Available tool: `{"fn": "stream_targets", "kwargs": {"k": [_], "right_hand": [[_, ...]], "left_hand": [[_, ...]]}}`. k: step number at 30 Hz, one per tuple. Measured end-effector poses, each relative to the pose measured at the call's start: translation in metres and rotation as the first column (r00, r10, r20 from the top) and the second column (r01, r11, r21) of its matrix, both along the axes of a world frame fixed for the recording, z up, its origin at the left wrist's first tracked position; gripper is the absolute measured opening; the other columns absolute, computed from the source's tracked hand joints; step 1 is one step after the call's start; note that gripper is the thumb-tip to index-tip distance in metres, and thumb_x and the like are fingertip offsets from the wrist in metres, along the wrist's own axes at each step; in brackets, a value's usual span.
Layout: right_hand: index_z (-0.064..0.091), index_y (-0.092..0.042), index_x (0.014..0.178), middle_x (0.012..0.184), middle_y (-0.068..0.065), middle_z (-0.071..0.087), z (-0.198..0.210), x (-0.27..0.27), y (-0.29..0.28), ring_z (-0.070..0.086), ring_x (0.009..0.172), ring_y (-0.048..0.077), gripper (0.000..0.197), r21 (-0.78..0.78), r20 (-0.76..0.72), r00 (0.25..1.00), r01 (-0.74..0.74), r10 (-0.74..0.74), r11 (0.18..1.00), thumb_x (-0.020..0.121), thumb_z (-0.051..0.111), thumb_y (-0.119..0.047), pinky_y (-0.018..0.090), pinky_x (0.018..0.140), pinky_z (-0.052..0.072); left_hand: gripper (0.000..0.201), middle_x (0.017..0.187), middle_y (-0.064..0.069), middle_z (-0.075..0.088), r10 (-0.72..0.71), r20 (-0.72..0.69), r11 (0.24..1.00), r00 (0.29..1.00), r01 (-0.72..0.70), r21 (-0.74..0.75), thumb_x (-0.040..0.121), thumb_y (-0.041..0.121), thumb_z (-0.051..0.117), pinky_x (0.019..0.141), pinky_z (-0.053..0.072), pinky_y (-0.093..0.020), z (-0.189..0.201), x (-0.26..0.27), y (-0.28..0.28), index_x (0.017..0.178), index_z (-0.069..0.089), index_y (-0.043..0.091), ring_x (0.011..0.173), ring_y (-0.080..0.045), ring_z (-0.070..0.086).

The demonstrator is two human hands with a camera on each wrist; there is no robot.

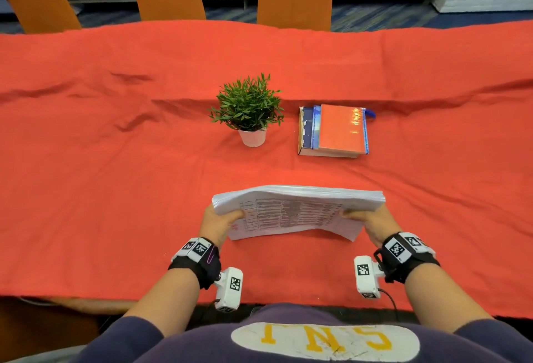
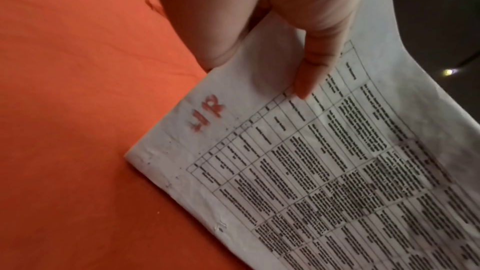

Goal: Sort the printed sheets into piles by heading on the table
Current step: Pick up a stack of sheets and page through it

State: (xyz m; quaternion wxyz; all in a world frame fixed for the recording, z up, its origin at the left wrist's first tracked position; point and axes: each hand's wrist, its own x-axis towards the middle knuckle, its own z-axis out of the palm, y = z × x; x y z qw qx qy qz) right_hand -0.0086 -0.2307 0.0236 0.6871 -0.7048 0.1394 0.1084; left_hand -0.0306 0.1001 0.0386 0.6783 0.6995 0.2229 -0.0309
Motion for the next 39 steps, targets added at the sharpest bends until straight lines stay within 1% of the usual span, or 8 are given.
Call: {"fn": "stream_targets", "kwargs": {"k": [8,16,21,26,29,31,35,39], "right_hand": [[0.064,-0.001,0.103,0.087,0.003,0.07,0.005,-0.002,0.004,0.062,0.083,0.017,0.044,-0.003,-0.016,1.0,-0.012,0.012,1.0,0.064,0.071,0.017,0.011,0.06,0.051],[0.052,-0.016,0.124,0.12,0.008,0.062,0.02,0.016,-0.005,0.055,0.12,0.028,0.078,-0.171,-0.02,1.0,0.006,-0.01,0.985,0.055,0.088,-0.004,0.044,0.103,0.043],[0.023,-0.031,0.145,0.149,-0.002,0.028,0.102,0.031,0.025,0.024,0.138,0.016,0.112,-0.798,0.311,0.9,0.073,0.305,0.598,0.054,0.088,-0.039,0.044,0.113,0.02],[0.044,-0.032,0.135,0.125,-0.005,0.06,0.14,0.049,0.08,0.053,0.119,0.016,0.079,-0.858,0.123,0.76,-0.241,0.638,0.453,0.066,0.081,-0.04,0.036,0.104,0.033],[0.07,-0.024,0.087,0.069,-0.011,0.066,0.15,0.055,0.078,0.058,0.065,-0.002,0.014,-0.758,0.135,0.778,-0.318,0.614,0.569,0.074,0.077,-0.021,0.027,0.064,0.044],[0.066,-0.02,0.069,0.05,-0.014,0.058,0.15,0.055,0.067,0.048,0.045,-0.004,0.014,-0.615,0.165,0.82,-0.348,0.548,0.707,0.076,0.078,-0.017,0.018,0.05,0.037],[0.069,-0.002,0.091,0.076,0.001,0.068,0.143,0.046,0.038,0.06,0.064,0.005,0.017,-0.244,0.29,0.919,-0.198,0.267,0.949,0.075,0.076,-0.006,0.018,0.062,0.048],[0.069,-0.012,0.102,0.102,0.004,0.075,0.123,0.042,0.037,0.07,0.096,0.017,0.036,0.052,0.299,0.953,-0.068,0.05,0.996,0.068,0.078,-0.013,0.029,0.084,0.054]], "left_hand": [[0.03,0.084,0.0,0.074,-0.029,-0.054,0.999,0.998,0.028,-0.015,0.07,-0.008,0.076,0.077,0.054,-0.034,-0.002,0.004,0.003,0.089,0.07,0.014,0.087,-0.023,0.067],[0.02,0.086,-0.001,0.073,-0.009,-0.046,0.999,0.999,0.011,0.038,0.073,0.008,0.078,0.073,0.054,-0.034,0.015,0.013,-0.006,0.089,0.07,0.017,0.082,-0.018,0.067],[0.017,0.08,0.004,0.074,-0.156,0.132,0.979,0.979,0.135,0.155,0.077,0.003,0.074,0.065,0.053,-0.022,0.057,0.026,-0.026,0.086,0.072,0.017,0.073,-0.008,0.07],[0.019,0.069,0.013,0.065,-0.371,0.248,0.853,0.895,0.223,0.471,0.077,0.009,0.071,0.058,0.043,-0.013,0.102,0.037,-0.051,0.075,0.068,0.027,0.058,0.005,0.054],[0.016,0.061,0.009,0.06,-0.488,0.272,0.767,0.83,0.258,0.588,0.077,0.012,0.071,0.055,0.039,-0.023,0.121,0.039,-0.052,0.069,0.064,0.024,0.055,0.001,0.048],[0.022,0.057,0.01,0.055,-0.49,0.266,0.764,0.83,0.262,0.59,0.074,0.011,0.074,0.053,0.036,-0.023,0.131,0.041,-0.04,0.063,0.06,0.025,0.052,0.002,0.044],[0.013,0.073,0.004,0.066,-0.341,0.358,0.927,0.869,0.247,0.282,0.074,0.004,0.077,0.06,0.044,-0.013,0.134,0.043,-0.011,0.084,0.069,0.008,0.063,0.0,0.056],[0.024,0.09,0.011,0.073,-0.132,0.37,0.989,0.919,0.145,-0.008,0.083,-0.001,0.067,0.077,0.051,-0.022,0.11,0.037,-0.033,0.105,0.064,0.01,0.084,-0.003,0.067]]}}
